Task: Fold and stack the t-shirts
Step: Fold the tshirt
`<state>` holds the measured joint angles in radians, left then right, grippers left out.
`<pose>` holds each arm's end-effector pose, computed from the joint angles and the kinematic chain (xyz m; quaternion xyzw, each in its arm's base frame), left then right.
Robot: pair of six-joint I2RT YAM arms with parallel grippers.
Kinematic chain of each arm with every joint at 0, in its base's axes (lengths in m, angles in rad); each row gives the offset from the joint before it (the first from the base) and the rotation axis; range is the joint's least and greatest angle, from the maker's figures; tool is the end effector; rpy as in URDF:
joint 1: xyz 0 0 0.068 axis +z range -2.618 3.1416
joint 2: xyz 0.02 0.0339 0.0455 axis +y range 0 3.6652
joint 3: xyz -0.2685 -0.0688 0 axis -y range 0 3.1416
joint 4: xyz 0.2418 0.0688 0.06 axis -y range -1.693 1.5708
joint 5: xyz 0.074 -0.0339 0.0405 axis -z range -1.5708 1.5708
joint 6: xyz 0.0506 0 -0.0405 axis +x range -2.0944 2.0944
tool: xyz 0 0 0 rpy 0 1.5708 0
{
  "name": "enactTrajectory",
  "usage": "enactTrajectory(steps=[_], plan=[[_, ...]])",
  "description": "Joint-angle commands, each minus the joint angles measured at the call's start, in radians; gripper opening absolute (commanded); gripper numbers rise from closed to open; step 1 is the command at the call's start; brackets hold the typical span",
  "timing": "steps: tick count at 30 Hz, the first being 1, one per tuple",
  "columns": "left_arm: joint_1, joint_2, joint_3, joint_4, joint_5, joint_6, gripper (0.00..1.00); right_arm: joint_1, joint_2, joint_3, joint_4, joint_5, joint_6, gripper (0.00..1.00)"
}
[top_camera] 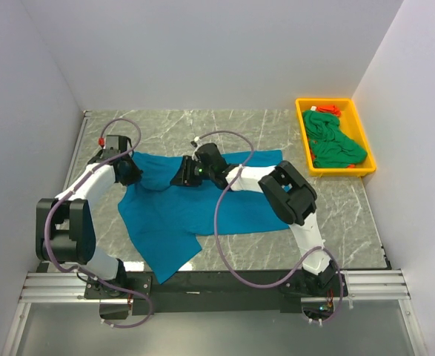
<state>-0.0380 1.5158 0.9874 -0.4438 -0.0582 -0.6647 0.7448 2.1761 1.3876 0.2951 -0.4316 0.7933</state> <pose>0.3144 -0.0090 0.2086 -0.3026 0.9060 -0.0753 0.2863 0.3470 0.3487 0.1483 -0.0895 0.8409 0.4806 0.2323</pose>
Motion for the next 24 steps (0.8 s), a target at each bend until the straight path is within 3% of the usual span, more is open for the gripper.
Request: enactTrajectory(steps=[1,24], plan=[[0.009,-0.002,0.025,0.024,0.017,0.022,0.12,0.016,0.033,0.062,0.071,-0.002,0.075,0.43],[0.010,-0.022,0.013,0.037,0.024,0.027,0.12,0.024,0.146,0.119,0.116,0.059,0.238,0.45]])
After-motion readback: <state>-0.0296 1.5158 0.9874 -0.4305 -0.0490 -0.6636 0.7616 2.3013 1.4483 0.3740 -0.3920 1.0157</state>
